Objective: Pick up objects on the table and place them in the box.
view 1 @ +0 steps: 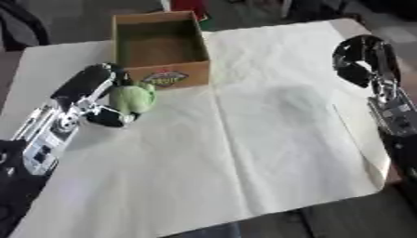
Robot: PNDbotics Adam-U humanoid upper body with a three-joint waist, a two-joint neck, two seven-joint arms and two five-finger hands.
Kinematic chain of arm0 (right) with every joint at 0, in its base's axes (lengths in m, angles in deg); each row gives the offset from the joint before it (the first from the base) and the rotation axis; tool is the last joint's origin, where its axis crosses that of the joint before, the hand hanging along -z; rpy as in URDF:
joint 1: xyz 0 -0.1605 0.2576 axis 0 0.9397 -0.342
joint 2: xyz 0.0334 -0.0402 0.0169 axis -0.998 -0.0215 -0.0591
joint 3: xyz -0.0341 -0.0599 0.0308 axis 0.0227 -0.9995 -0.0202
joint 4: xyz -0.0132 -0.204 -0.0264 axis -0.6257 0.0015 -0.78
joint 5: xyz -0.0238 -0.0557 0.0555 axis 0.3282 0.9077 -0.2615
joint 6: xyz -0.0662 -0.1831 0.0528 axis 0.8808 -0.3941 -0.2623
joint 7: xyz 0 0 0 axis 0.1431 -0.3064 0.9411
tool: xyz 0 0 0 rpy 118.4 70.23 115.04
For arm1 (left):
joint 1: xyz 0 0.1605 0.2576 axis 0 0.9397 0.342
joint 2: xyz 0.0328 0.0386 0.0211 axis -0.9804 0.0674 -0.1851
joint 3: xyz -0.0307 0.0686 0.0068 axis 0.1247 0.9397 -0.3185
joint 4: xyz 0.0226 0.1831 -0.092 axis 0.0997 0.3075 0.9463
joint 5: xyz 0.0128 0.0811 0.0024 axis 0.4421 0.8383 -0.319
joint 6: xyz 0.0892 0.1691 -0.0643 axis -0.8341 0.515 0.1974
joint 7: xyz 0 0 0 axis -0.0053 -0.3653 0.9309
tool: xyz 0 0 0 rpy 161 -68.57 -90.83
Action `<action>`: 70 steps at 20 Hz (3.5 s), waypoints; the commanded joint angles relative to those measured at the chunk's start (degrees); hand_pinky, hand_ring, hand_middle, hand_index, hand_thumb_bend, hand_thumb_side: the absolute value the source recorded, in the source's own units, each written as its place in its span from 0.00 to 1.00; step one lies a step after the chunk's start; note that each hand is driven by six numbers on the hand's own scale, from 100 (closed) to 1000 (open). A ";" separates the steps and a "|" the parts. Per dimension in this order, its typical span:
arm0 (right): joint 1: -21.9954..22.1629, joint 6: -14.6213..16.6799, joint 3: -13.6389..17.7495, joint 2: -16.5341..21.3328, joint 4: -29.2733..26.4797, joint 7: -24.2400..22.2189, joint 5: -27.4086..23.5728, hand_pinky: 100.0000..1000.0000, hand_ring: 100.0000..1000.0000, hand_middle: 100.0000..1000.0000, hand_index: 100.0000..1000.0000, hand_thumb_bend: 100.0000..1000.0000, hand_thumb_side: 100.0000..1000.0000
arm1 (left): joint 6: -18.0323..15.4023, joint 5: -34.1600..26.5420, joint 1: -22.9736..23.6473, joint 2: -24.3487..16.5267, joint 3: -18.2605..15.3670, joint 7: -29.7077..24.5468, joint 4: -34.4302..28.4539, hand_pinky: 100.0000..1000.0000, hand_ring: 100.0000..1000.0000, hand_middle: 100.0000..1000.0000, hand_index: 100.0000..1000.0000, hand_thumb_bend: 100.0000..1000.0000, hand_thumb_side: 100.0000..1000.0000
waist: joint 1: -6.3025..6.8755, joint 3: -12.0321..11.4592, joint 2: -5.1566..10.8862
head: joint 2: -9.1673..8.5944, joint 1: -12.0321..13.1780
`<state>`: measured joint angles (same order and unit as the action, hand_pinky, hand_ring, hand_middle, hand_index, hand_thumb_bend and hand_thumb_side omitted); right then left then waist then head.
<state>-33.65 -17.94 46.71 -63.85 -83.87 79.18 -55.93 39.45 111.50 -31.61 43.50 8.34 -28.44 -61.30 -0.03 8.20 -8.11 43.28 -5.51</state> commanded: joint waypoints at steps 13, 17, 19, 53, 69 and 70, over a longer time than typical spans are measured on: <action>-2.89 0.55 -1.46 -1.32 -1.23 -1.91 -0.01 0.58 0.45 0.39 0.56 0.00 0.00 | 4.31 8.41 -10.91 6.46 -10.88 12.63 18.62 0.60 0.49 0.46 0.53 0.25 0.00 | 0.62 5.80 0.68 | -1.67 3.78; -4.69 0.99 -2.80 -3.21 -1.24 -3.37 0.54 0.58 0.45 0.39 0.56 0.00 0.00 | 4.87 12.97 -12.67 8.69 -14.58 18.42 25.64 0.61 0.51 0.49 0.55 0.25 0.00 | 1.09 9.26 0.13 | -2.97 7.09; -5.58 1.20 -3.40 -4.10 -1.30 -4.11 0.95 0.58 0.45 0.39 0.56 0.00 0.00 | 5.61 14.61 -13.14 9.06 -16.33 21.19 28.38 0.62 0.52 0.50 0.55 0.25 0.00 | 1.23 10.94 -0.18 | -3.78 8.81; -2.42 1.43 -1.63 -3.41 -3.26 -2.30 0.27 0.58 0.45 0.39 0.56 0.00 0.01 | 5.09 11.11 -8.86 -0.39 -24.48 32.32 16.41 0.72 0.67 0.60 0.62 0.20 0.29 | 0.49 5.76 -0.56 | -2.06 11.41; -1.51 1.20 -1.16 -3.59 -8.07 -1.69 0.18 0.59 0.45 0.39 0.56 0.00 0.01 | -1.11 -4.77 16.53 4.42 -26.25 33.60 -9.39 0.73 0.66 0.61 0.62 0.08 0.31 | -0.30 -0.52 -1.03 | -2.80 12.59; -1.43 1.20 -1.16 -3.71 -8.21 -1.69 0.22 0.59 0.45 0.39 0.56 0.00 0.01 | -0.70 -5.80 18.21 4.84 -26.13 33.69 -11.07 0.73 0.65 0.60 0.62 0.08 0.31 | -0.36 -0.61 -0.94 | -2.76 12.73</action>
